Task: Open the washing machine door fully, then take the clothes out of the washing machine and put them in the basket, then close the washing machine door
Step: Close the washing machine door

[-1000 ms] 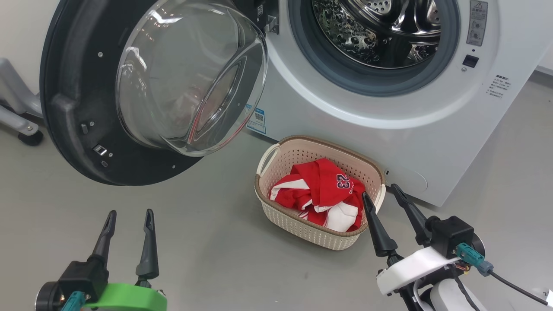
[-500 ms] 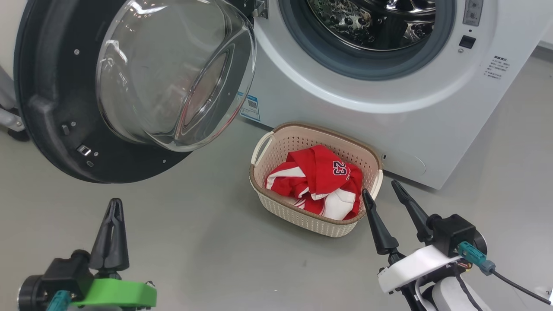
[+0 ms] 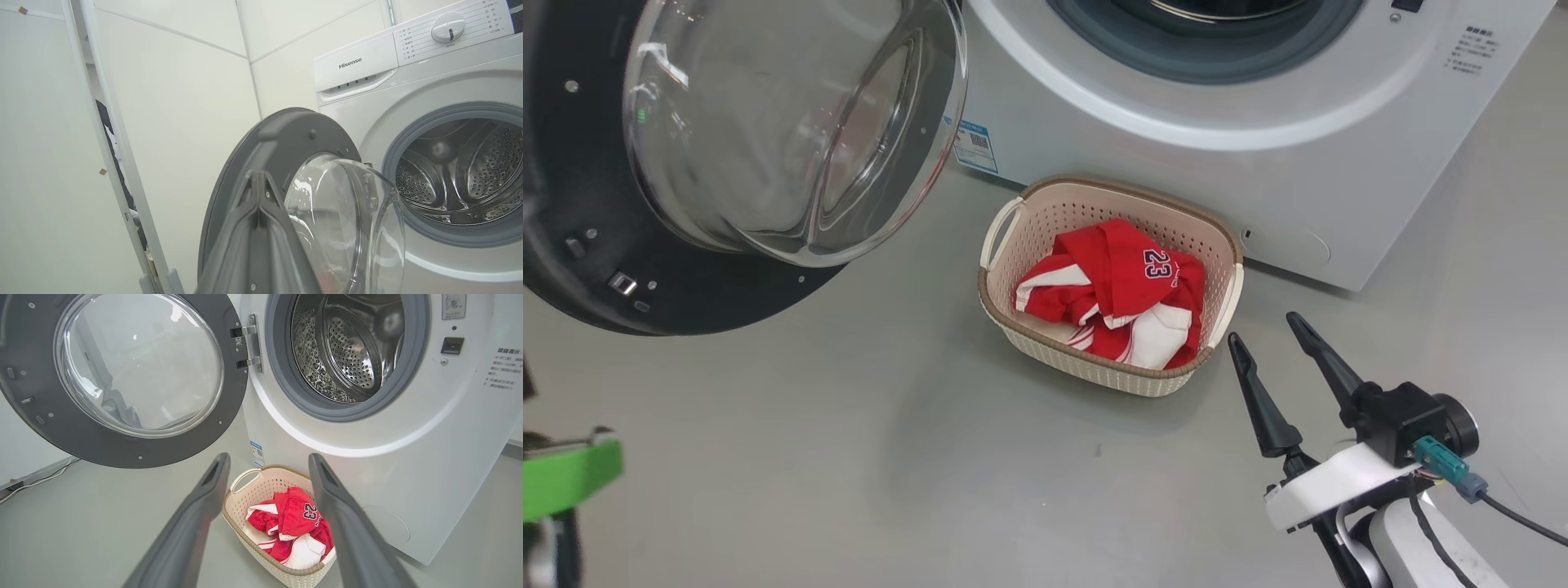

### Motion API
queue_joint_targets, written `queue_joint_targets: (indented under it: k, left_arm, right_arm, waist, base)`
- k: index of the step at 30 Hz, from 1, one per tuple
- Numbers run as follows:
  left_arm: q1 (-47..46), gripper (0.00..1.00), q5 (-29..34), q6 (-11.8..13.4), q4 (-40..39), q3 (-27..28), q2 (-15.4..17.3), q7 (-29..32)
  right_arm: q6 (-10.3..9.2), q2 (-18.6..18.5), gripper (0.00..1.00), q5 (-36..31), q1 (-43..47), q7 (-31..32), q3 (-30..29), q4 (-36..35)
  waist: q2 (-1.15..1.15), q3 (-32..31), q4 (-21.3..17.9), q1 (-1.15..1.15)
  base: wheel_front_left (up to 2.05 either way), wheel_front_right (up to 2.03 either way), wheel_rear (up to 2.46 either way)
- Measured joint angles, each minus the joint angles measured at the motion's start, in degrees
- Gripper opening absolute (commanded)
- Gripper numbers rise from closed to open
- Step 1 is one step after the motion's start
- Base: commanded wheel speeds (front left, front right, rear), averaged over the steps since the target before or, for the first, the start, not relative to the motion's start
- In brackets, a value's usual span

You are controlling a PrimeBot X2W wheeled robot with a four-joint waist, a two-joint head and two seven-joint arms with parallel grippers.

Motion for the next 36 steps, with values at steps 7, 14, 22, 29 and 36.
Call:
queue_joint_targets:
  k: [7, 14, 22, 29, 36]
  left_arm:
    - [-6.60, 0.00, -1.01, -0.01, -3.53, 8.66, 8.23, 0.02]
    - [-14.18, 0.00, -7.72, 0.04, -1.37, 17.42, 13.19, 4.19]
    - [-22.35, 0.00, -25.14, 2.53, 13.12, 30.16, 13.25, 14.16]
    - [-30.75, 0.00, -36.56, 4.00, 23.58, 35.71, 11.67, 21.93]
    - [-36.89, 0.00, -45.76, 5.03, 33.39, 42.46, 8.60, 28.50]
  right_arm:
    - [0.00, -2.33, 1.00, -0.23, -2.14, 0.09, 0.26, -1.07]
    - [0.00, -3.42, 1.00, -0.22, -3.12, 0.09, 0.91, -1.48]
    - [0.00, -4.01, 1.00, -0.12, -3.82, 0.09, 2.72, -1.66]
    - [0.00, -4.81, 1.00, -0.11, -4.09, 0.09, 1.88, -1.93]
    - [0.00, -4.79, 1.00, 0.01, -4.27, 0.09, 2.34, -2.02]
  waist:
    - [0.00, 3.78, -1.19, 0.00]
    - [0.00, 6.07, -2.55, 0.00]
    - [0.00, 6.76, -4.32, 0.00]
    - [0.00, 7.53, -5.28, 0.00]
    - [0.00, 7.87, -5.93, 0.00]
  base:
    - [0.00, 0.00, 0.00]
    - [0.00, 0.00, 0.00]
    - [0.00, 0.00, 0.00]
    - [0.00, 0.00, 0.00]
    - [0.00, 0.00, 0.00]
